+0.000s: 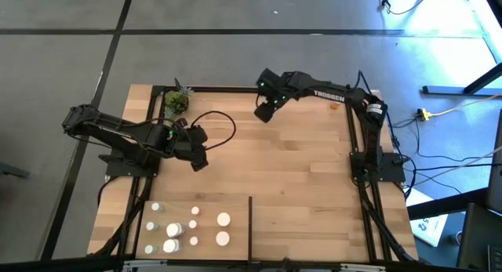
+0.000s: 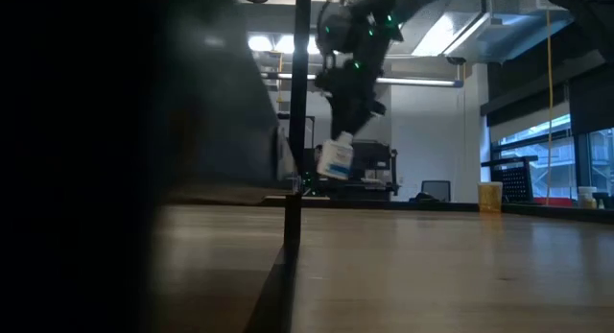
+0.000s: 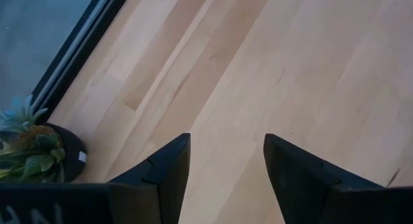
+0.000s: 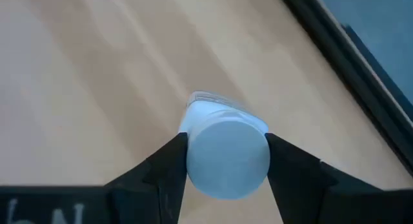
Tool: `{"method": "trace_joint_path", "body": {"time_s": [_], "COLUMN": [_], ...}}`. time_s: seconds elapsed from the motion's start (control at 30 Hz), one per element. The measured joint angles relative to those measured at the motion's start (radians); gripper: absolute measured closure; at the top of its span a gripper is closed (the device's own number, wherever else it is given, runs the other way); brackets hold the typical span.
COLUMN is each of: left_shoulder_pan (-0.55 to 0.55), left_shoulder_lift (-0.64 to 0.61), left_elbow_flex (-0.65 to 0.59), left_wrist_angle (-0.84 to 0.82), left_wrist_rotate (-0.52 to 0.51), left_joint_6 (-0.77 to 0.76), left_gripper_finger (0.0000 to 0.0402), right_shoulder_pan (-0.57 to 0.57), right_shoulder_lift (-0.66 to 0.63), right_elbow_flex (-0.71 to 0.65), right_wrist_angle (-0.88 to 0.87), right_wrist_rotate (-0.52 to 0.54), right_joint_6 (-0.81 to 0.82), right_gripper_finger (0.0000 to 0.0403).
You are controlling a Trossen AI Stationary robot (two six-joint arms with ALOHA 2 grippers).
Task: Pick and place medicine bottles onto shelf by color
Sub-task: Put the white pill bottle on the shelf aligned with the other white pill bottle
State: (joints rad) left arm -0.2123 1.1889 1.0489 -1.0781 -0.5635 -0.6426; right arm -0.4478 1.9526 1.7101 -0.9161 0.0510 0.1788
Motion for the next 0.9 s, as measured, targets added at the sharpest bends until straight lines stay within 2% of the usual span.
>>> {"method": "trace_joint_path", "body": {"time_s": [0.27,0.43,0.6,0.9], "left_shoulder_pan": [-0.027,-0.062,-0.097,-0.129], "left_shoulder_lift": [-0.017,-0.061,-0.132,-0.274], "left_elbow_flex": [0.000,0.000,0.000,0.000], "left_wrist_angle": [-0.037,-0.033,-0.035,-0.036], "left_wrist_rotate": [0.000,-0.001,-0.001,-0.001], "left_joint_6": [0.006,-0.007,-0.010,-0.030], "left_gripper_finger": [0.0211,0.0211,0.0211,0.0211], "right_shoulder_pan": [0.127,0.176,0.213,0.234], "right_shoulder_lift": [0.000,0.000,0.010,0.102], "right_elbow_flex": [0.085,0.111,0.114,0.115], "right_wrist_angle": [0.001,0.070,0.169,0.276], "right_wrist_rotate": [0.000,0.000,-0.003,-0.071], "right_joint_6": [0.030,0.030,0.026,0.025], "right_gripper_finger": [0.0215,0.0215,0.0215,0.0215]}}
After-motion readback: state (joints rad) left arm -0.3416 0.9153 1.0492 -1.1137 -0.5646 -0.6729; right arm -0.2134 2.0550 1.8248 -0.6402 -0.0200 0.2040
